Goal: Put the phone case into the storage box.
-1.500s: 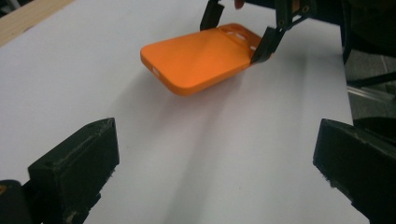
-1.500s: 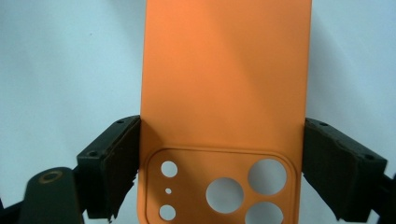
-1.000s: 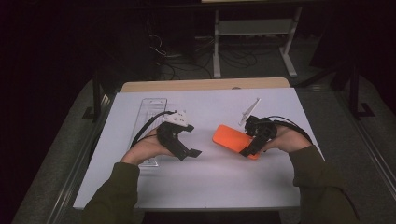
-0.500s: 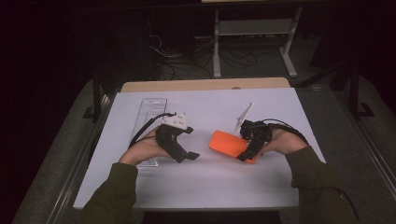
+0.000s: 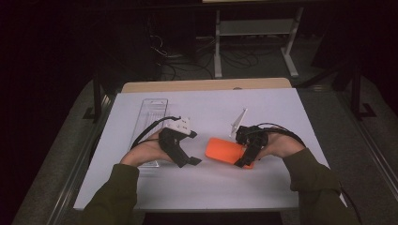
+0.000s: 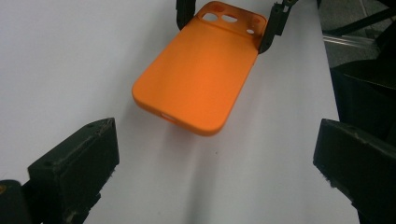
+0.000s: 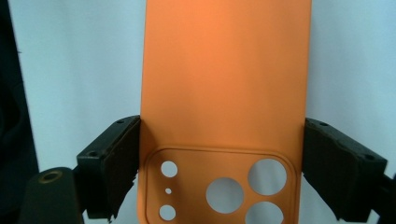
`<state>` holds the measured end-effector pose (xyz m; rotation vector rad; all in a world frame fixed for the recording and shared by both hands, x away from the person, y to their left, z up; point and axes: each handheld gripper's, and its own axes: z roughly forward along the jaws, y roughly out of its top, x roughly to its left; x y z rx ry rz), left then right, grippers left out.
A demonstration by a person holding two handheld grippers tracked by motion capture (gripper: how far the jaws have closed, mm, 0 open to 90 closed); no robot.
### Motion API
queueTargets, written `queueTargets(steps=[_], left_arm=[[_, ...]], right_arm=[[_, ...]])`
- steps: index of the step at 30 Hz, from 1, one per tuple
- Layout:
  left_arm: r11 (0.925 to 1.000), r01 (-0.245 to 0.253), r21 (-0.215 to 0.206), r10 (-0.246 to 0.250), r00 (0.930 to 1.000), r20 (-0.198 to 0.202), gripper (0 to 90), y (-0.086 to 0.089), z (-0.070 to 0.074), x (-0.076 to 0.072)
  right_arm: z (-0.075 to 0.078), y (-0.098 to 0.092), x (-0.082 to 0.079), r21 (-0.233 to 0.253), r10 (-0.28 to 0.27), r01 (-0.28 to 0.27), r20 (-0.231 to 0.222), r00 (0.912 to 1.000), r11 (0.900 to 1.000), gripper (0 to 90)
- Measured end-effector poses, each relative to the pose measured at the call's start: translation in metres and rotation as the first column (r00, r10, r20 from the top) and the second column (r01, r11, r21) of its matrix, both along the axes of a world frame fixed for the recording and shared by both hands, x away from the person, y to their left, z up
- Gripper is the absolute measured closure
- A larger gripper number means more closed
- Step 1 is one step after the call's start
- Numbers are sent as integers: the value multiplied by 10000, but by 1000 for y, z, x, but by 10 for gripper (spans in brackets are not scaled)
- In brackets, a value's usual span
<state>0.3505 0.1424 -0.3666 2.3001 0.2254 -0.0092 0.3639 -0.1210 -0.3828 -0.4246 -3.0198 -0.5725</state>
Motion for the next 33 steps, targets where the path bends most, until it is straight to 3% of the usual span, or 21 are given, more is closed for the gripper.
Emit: queueTargets(steps=[15, 20, 27, 33], left_arm=[[9994, 346, -10, -346, 9993, 143, 0, -2, 0, -3], [9989, 395, 237, -402, 9988, 292, 0, 0, 1, -5], [9987, 430, 262, -436, 9988, 241, 0, 0, 1, -6], [9968, 651, 470, -663, 9975, 230, 0, -2, 0, -7]], right_arm=[[2, 16, -7, -83, 726, -726, -70, 9973, 9973, 153], [6, 31, -6, -122, 1109, -1110, -70, 9938, 9937, 153], [11, 51, -6, -66, 1733, -1732, 88, 9848, 9849, 153], [9, 56, -8, -32, 1987, -1987, -1, 9801, 9800, 152]])
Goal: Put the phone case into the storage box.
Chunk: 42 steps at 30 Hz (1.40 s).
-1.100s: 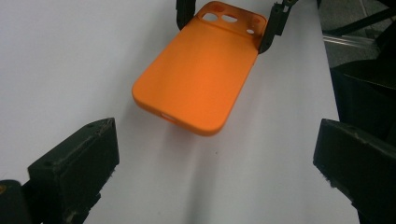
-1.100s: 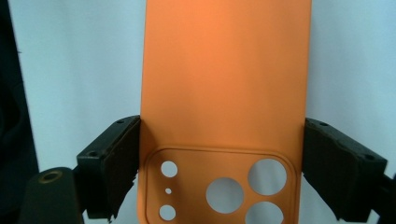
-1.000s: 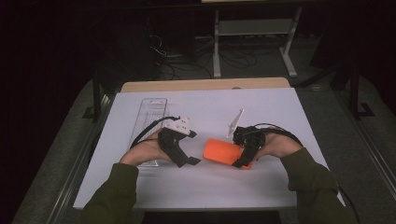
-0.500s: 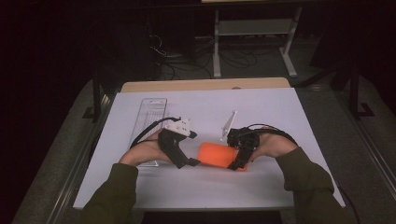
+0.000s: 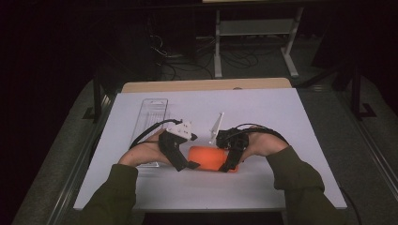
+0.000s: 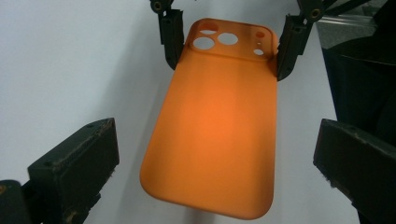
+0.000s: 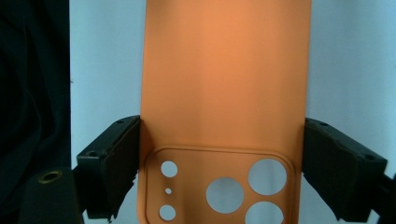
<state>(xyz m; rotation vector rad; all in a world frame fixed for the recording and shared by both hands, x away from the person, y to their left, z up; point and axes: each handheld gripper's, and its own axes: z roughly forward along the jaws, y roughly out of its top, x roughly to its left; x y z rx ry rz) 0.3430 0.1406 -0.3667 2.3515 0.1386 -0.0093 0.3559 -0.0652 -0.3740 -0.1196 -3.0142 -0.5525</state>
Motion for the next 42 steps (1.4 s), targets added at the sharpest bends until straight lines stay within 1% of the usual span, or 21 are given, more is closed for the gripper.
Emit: queueTargets(steps=[5, 7, 9, 10, 11, 16, 17, 18, 24, 25, 26, 27, 31, 32, 34, 35, 36, 39, 40, 41, 42], left_arm=[[9995, 287, 138, -288, 9995, 108, 0, -4, -1, 0], [9994, 296, 179, -295, 9996, -41, 0, -5, -3, -1], [9979, 560, 310, -562, 9984, 54, 0, -7, -4, -1], [9981, 559, 241, -560, 9984, 36, 0, -8, -5, -2], [9969, 678, 395, -683, 9976, 103, 0, -9, -5, -2], [9955, 735, 595, -738, 9973, 20, 0, -14, -9, -3], [9959, 691, 585, -687, 9976, -89, 0, -15, -10, -4], [9954, 745, 596, -748, 9972, 24, 0, -16, -10, -4], [9952, 749, 635, -744, 9972, -102, 0, -21, -13, -6], [9942, 838, 680, -843, 9964, 37, 0, -21, -14, -5], [9939, 833, 723, -831, 9965, -51, 0, -22, -15, -6], [9916, 966, 855, -976, 9952, 71, 0, -23, -14, -5], [9900, 1065, 920, -1091, 9938, 227, 0, -25, -15, -5], [9910, 982, 908, -984, 9951, -24, 0, -26, -17, -6], [9915, 972, 870, -972, 9953, -45, 0, -26, -18, -7], [9916, 992, 833, -1006, 9949, 120, 0, -27, -18, -6], [9910, 971, 920, -971, 9953, -40, 0, -27, -18, -6], [9908, 1009, 900, -1024, 9947, 122, 0, -28, -19, -5], [9910, 979, 912, -988, 9951, 54, 0, -28, -19, -6], [9865, 1124, 1189, -1168, 9927, 308, 0, -28, -18, -4], [9867, 1115, 1179, -1160, 9928, 315, 0, -28, -18, -4]], right_arm=[[1, 1, -3, 48, 70, -70, 77, 9999, 10000, 153], [2, 0, -4, 73, 72, -72, 2, 10000, 9999, 153], [3, 0, -5, 108, 96, -96, 59, 9999, 9999, 153], [3, 0, -5, 150, 115, -115, 63, 9999, 9998, 152], [4, 0, -6, 172, 125, -125, 23, 9999, 9998, 153], [4, 2, -7, 247, 254, -255, 17, 9997, 9994, 152], [4, 2, -8, 275, 322, -322, 3, 9995, 9991, 152], [4, 3, -8, 302, 284, -283, -31, 9996, 9991, 152], [6, 2, -9, 477, 358, -358, -4, 9994, 9982, 152], [7, 2, -9, 521, 331, -332, 28, 9994, 9981, 152], [7, 2, -9, 521, 331, -332, 28, 9994, 9981, 152], [8, 2, -9, 578, 356, -354, -17, 9994, 9977, 152], [9, 2, -10, 635, 326, -325, -16, 9995, 9975, 152], [9, 2, -10, 655, 349, -348, -6, 9994, 9972, 152], [9, 2, -10, 658, 360, -359, -2, 9994, 9972, 151], [9, 3, -10, 662, 368, -369, 34, 9993, 9971, 151], [9, 3, -11, 656, 355, -354, 0, 9994, 9972, 151], [9, 3, -11, 640, 381, -383, 42, 9993, 9972, 151], [9, 3, -11, 577, 292, -293, 32, 9996, 9979, 151], [9, 3, -11, 591, 316, -318, 40, 9995, 9977, 151], [9, 3, -12, 590, 311, -312, 18, 9995, 9978, 151]])
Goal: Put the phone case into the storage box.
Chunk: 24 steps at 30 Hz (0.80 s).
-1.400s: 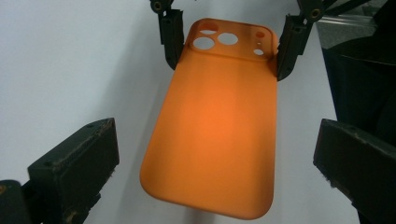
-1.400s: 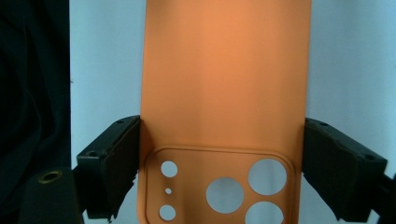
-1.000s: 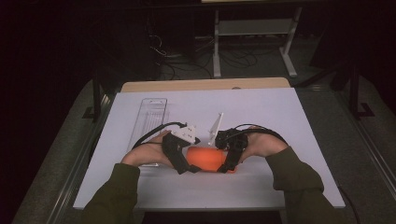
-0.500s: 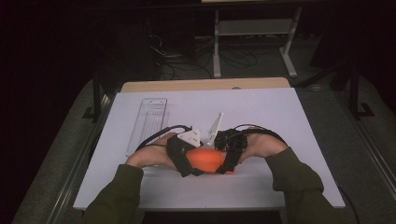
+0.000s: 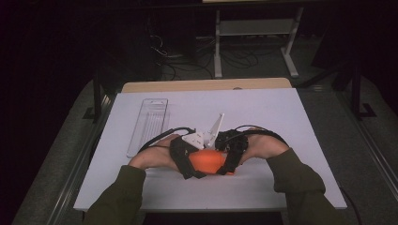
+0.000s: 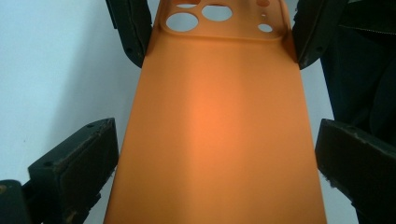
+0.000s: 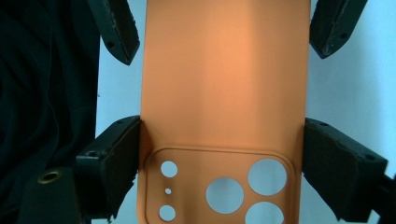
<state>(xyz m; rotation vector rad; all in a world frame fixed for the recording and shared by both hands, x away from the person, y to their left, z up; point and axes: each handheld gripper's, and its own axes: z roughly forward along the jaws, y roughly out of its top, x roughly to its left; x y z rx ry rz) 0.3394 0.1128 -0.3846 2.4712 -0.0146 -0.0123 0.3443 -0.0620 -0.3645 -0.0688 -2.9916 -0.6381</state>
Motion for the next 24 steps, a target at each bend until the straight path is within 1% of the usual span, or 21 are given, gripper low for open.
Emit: queueTargets(steps=[1, 2, 3, 4, 5, 6, 7, 8, 9, 11, 15, 16, 17, 20, 21, 22, 23, 24], left_arm=[[10000, 1, 4, -1, 10000, 18, 0, 0, 0, 0], [10000, 13, 19, -12, 10000, -61, 0, 0, 0, 0], [10000, 32, 34, -32, 10000, -43, 10, 0, 0, 0], [10000, -25, -13, 25, 9999, -134, 53, -1, 0, -1], [9999, -116, -79, 114, 9997, -222, 71, -1, -1, -2], [9993, -339, -137, 332, 9984, -466, 70, -1, -2, -4], [9994, -319, -143, 312, 9985, -455, 73, -1, -2, -3], [9999, -136, -19, 136, 9995, -289, 75, -1, -1, -2], [10000, -23, -32, 23, 9999, -166, 75, -1, 0, -1], [9999, -90, -136, 86, 9996, -272, 79, -1, -1, -2], [9999, -3, -150, 0, 9998, -217, 94, -1, -1, -2], [9997, -213, -148, 206, 9989, -416, 125, -1, -2, -3], [10000, -95, 9, 96, 9994, -322, 129, -1, -1, -2], [10000, 57, 37, -56, 9997, -251, 132, -1, 0, -1], [10000, -84, 45, 86, 9992, -384, 133, 0, -1, -2], [10000, -85, 47, 87, 9991, -414, 136, 0, -1, -2], [10000, 11, 39, -9, 9995, -328, 136, -1, -1, -1], [10000, -83, 46, 86, 9984, -568, 138, -1, -2, -3]], right_arm=[[0, 0, 1, 12, 139, -139, 94, 9999, 9999, 151], [0, 0, 1, 12, 139, -139, 94, 9999, 9999, 151], [0, 0, 1, 54, 186, -186, 56, 9998, 9998, 151], [0, 1, 0, 82, 127, -127, -21, 9999, 9999, 151], [0, 1, 1, -6, 169, -169, 115, 9998, 9999, 151], [0, 1, 0, -3, 144, -144, 95, 9999, 9999, 151], [0, 1, 0, 3, 131, -131, 124, 9998, 9999, 151], [0, 1, 0, 4, 130, -130, 108, 9999, 9999, 151], [0, 1, 0, 4, 130, -130, 108, 9999, 9999, 151], [0, 1, 0, 14, 137, -137, 49, 9999, 9999, 151], [0, 1, 0, 105, 117, -117, 35, 9999, 9999, 150], [1, 1, 0, 116, 121, -122, 41, 9999, 9999, 150], [1, 0, 0, 112, 187, -188, 84, 9998, 9998, 150], [0, 1, 0, 138, 145, -145, 15, 9999, 9998, 150], [1, 1, 0, 139, 140, -140, 42, 9999, 9998, 150], [0, 1, -1, 126, 130, -130, 19, 9999, 9998, 150], [0, 1, 0, 118, 144, -144, -16, 9999, 9998, 150], [0, 1, -1, 90, 107, -107, -43, 9999, 9999, 150]])
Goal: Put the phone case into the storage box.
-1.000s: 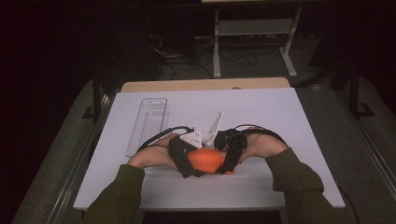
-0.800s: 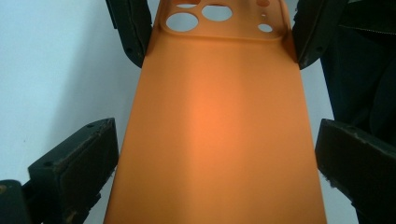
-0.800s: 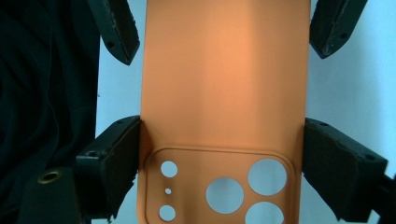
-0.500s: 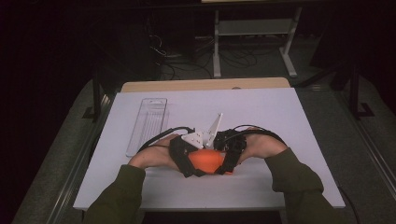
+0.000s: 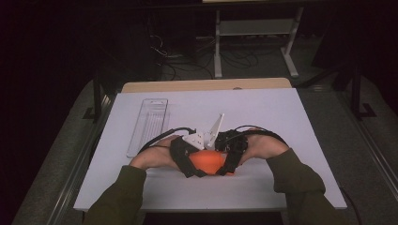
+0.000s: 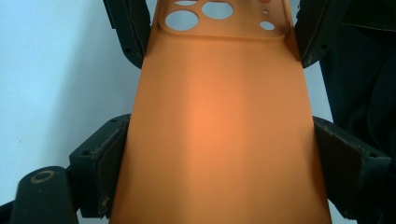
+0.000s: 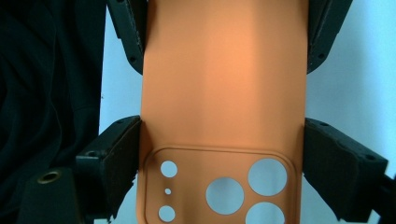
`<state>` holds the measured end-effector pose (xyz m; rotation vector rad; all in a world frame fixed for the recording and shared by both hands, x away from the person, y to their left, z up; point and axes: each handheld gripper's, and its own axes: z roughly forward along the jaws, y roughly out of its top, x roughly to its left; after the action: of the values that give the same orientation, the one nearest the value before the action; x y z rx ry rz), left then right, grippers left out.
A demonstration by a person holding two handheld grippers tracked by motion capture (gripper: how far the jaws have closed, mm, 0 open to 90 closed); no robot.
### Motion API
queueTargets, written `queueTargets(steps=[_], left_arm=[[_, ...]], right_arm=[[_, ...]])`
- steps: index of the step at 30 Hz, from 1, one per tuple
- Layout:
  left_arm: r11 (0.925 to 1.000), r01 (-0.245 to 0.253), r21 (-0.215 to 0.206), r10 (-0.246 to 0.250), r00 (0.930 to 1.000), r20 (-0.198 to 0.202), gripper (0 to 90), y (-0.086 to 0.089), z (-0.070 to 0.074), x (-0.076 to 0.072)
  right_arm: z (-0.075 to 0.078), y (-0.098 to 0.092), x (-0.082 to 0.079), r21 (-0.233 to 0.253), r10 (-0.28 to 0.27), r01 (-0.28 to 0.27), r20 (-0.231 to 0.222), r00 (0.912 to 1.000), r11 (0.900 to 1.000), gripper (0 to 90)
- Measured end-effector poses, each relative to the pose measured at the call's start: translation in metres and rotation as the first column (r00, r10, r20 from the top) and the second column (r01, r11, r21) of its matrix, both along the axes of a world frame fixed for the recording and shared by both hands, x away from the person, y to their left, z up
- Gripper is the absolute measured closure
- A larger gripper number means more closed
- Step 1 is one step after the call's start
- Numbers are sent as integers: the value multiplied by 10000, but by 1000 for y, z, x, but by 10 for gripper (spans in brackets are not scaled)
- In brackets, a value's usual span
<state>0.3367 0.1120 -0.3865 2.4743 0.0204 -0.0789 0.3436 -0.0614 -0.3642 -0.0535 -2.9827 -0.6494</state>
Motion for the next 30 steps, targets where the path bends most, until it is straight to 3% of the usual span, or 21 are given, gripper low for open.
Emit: queueTargets(steps=[4, 6, 10, 11, 12, 14, 16, 17, 20, 22, 24, 30], left_arm=[[10000, 22, -63, -22, 10000, 14, 144, -1, -1, 1], [10000, 39, -26, -40, 9998, -210, 146, -2, -1, 2], [9999, 148, -8, -148, 9999, -87, 150, -2, -1, 3], [9999, -40, -143, 35, 9995, -328, 150, -2, -1, 1], [10000, 49, -44, -50, 9998, -208, 151, -2, -1, 2], [9999, -52, -141, 47, 9994, -353, 152, -1, -1, 2], [10000, 26, -55, -27, 9998, -197, 153, -1, 0, 3], [10000, 54, -58, -55, 9999, -135, 154, -1, 0, 3], [10000, -50, -41, 49, 9994, -340, 154, -1, -1, 3], [9999, -95, -87, 91, 9991, -418, 154, -1, -1, 2], [9999, -56, -136, 53, 9997, -218, 154, -1, 0, 3], [9994, -343, -64, 340, 9989, -325, 154, -1, -1, 3]], right_arm=[[-1, -1, 1, -7, 91, -91, 22, 10000, 10000, 148], [-1, -1, 1, 9, 10, -10, -56, 10000, 10000, 147], [-2, -3, 1, 72, -60, 60, -27, 10000, 10000, 141], [-2, -3, 1, 115, -64, 64, -38, 10000, 9999, 140], [-2, -4, 1, 139, -86, 86, -42, 10000, 9999, 138], [-2, -4, 1, 256, -98, 99, -26, 9999, 9996, 130], [-2, -5, 1, 306, -136, 137, -10, 9999, 9994, 111], [-2, -5, 0, 372, -143, 148, -125, 9998, 9992, 34], [-2, -5, 0, 467, -217, 224, -149, 9997, 9987, 0], [-1, -6, 2, 587, -356, 350, 97, 9993, 9977, 0], [-1, -7, 2, 592, -463, 456, 115, 9989, 9972, 0], [2, -12, 4, 735, -863, 840, 291, 9958, 9938, 0]])
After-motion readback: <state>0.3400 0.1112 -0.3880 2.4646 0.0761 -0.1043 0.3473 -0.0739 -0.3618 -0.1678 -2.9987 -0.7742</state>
